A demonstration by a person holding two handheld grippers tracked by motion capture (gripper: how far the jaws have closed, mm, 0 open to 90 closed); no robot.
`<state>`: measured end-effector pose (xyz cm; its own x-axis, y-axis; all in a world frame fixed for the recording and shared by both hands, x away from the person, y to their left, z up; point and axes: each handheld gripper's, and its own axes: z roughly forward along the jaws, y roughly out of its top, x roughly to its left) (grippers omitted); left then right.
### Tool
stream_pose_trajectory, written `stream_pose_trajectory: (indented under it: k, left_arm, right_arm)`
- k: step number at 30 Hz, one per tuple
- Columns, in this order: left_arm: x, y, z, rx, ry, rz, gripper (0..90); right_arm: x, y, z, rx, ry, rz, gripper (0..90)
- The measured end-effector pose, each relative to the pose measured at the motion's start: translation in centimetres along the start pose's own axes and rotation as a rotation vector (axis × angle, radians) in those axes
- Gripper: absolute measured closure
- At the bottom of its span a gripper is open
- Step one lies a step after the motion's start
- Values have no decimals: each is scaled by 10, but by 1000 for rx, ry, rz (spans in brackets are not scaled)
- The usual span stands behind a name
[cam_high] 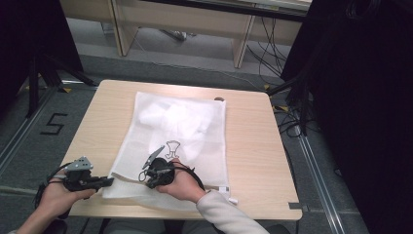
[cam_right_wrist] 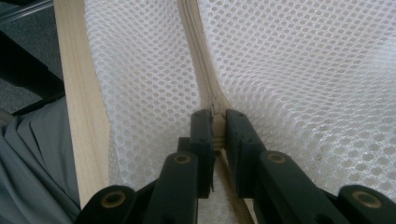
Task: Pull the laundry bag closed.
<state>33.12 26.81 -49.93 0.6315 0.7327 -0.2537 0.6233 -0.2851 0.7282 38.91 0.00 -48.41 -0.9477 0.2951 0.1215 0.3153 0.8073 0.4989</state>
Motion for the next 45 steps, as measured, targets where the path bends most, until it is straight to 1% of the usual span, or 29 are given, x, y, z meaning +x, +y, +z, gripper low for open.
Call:
stream_pose_trajectory:
  k: [2,4,5,6,7,9,10,11,15,16,17,18,19,21,22,23,27,28,29,33,34,36,37,39,43,45]
  left_arm:
    - [0,0,0,-2,1,-1,855]
    - [0,0,0,-1,-1,-1,855]
    - [1,0,0,10,7,14,855]
    - [1,0,-1,13,9,17,855]
    - [0,0,0,-2,3,0,855]
    - [0,0,0,-2,2,0,855]
    - [1,0,-1,13,7,16,855]
    - [0,0,0,-3,1,-1,855]
    - [0,0,0,-2,1,-2,855]
    - [0,0,0,3,1,0,856]
    - [0,0,0,-5,7,-4,855]
    - [-1,-1,1,-26,7,-6,855]
    - [0,0,0,-4,6,-1,855]
    - [0,0,0,-5,2,-3,855]
    - [-1,0,0,-4,12,-1,855]
    - [0,0,0,-3,4,0,855]
    - [-1,-1,1,-16,9,-3,855]
    - [0,0,0,-3,9,-3,855]
    - [-1,-1,1,-23,11,-4,855]
    - [-1,-1,1,-20,9,-8,855]
    - [-1,-1,0,-17,11,-6,855]
    - [-1,-1,0,-21,10,-12,855]
    - [0,0,-1,-5,4,-11,855]
    - [0,0,-1,-6,5,-13,856]
    - [0,0,-1,-7,3,-20,855]
    - [0,0,-1,-6,3,-21,855]
  right_arm:
    - [0,-1,-2,4,-1,16,823]
    - [0,-1,-2,2,0,9,823]
    - [0,-2,-3,4,-3,16,823]
    - [0,-2,-3,8,-1,15,823]
    - [-1,-2,-2,4,2,0,823]
    - [-1,-2,-3,6,3,4,824]
    - [-1,-2,-3,6,3,4,824]
    - [-1,-3,-3,3,9,3,824]
    - [0,-3,-4,10,-5,11,824]
    - [0,-3,-4,10,0,16,824]
    - [0,-4,-4,15,-4,17,824]
    - [-1,-5,-5,12,1,15,824]
    - [-2,-6,-4,10,2,10,824]
    - [-2,-6,-5,15,1,15,824]
    - [-3,-7,-5,12,1,10,824]
    - [-2,-7,-6,13,-2,23,824]
    - [-3,-8,-7,14,1,15,824]
    - [-3,-8,-7,14,1,15,824]
    - [-3,-9,-7,18,2,19,824]
    - [-4,-10,-9,21,-4,24,824]
    - [-5,-11,-9,20,6,17,824]
    - [-5,-11,-10,20,0,25,824]
    - [-5,-12,-11,20,-8,30,824]
    - [-5,-13,-11,21,-2,33,824]
    - [-6,-14,-13,18,0,22,824]
    - [-5,-14,-13,18,-2,25,824]
